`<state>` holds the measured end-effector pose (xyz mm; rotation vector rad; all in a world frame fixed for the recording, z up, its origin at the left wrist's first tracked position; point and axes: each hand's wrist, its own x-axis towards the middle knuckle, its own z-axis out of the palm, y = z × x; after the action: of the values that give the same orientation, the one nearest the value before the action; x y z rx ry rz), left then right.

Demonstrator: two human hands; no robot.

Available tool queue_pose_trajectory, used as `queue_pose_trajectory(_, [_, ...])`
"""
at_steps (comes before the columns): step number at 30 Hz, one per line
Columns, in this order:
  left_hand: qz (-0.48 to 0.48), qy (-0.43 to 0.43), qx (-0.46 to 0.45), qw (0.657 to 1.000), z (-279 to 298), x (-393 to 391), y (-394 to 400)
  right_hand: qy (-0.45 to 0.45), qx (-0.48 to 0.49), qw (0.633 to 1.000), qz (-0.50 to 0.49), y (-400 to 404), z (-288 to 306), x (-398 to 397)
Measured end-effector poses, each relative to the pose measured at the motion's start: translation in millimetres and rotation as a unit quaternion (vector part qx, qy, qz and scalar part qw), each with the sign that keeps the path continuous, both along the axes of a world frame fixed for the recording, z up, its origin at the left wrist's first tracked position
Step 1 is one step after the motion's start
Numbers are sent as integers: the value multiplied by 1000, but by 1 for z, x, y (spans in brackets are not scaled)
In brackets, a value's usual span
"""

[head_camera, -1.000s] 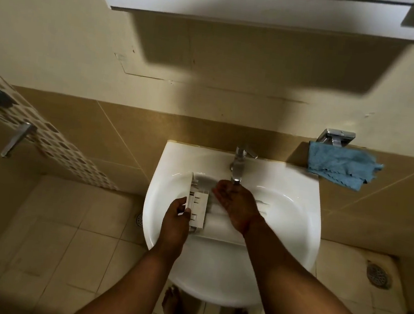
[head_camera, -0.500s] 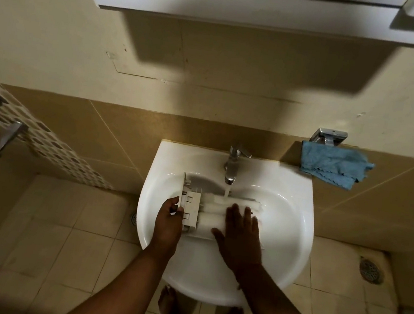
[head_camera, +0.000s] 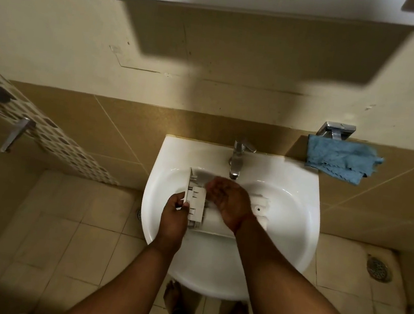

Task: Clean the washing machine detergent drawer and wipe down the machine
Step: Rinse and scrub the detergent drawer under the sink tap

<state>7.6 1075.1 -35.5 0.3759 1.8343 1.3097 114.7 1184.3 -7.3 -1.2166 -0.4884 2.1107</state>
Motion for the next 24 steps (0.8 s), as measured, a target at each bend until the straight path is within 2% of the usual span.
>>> queue_pose_trajectory(1, [-1, 3, 1, 1000, -1, -1, 0, -99, 111, 986, 72, -12, -7, 0])
queue_pose_trajectory(2, [0, 4, 2, 1000, -2, -1, 0, -221, 264, 925, 162, -27, -18, 6])
queue_pose_trajectory(3, [1, 4, 2, 1000, -3, -1, 0, -332, 410, 812, 251, -46, -34, 14])
queue_pose_trajectory(4, [3, 1, 1, 1000, -3, -1, 0, -411, 533, 677, 297, -61, -52, 26])
queue_pose_trajectory(5, [5, -2, 1, 1000, -3, 0, 0, -451, 622, 564, 302, -71, -66, 43])
queue_pose_trajectory(6, [7, -3, 0, 1000, -2, 1, 0, -479, 666, 489, 297, -76, -76, 65])
queue_pose_trajectory(7, [9, -5, 1, 1000, -1, 2, 1, -511, 667, 460, 286, -76, -80, 85])
queue_pose_trajectory(10, [15, -10, -1, 1000, -2, 3, 1, -630, 553, 491, 237, -67, -71, 123])
queue_pose_trajectory(12, [20, -6, -10, 1000, -3, 4, 2, -689, 492, 488, 209, -77, -61, 104])
queue_pose_trajectory(14, [23, -4, -15, 1000, -3, 4, 2, -695, 479, 487, 224, -96, -58, 79])
queue_pose_trajectory(17, [17, -3, -9, 1000, -1, 3, 2, -650, 537, 451, 292, -90, -66, 81])
queue_pose_trajectory(18, [18, -2, -8, 1000, -1, 2, 2, -629, 551, 471, 280, -78, -63, 86])
queue_pose_trajectory(19, [17, 0, -10, 1000, 0, 2, 2, -602, 540, 532, 252, -65, -57, 87])
queue_pose_trajectory(20, [16, 3, -12, 1000, -1, 3, 2, -561, 494, 632, 203, -54, -44, 84])
queue_pose_trajectory(22, [16, 10, -15, 1000, -1, 4, 2, -442, 303, 838, 101, -20, -17, 63])
queue_pose_trajectory(23, [16, 12, -17, 1000, -1, 5, 2, -321, 187, 926, 60, -7, -8, 50])
queue_pose_trajectory(24, [16, 11, -16, 1000, -1, 4, 3, -182, 77, 980, 17, 7, -3, 36])
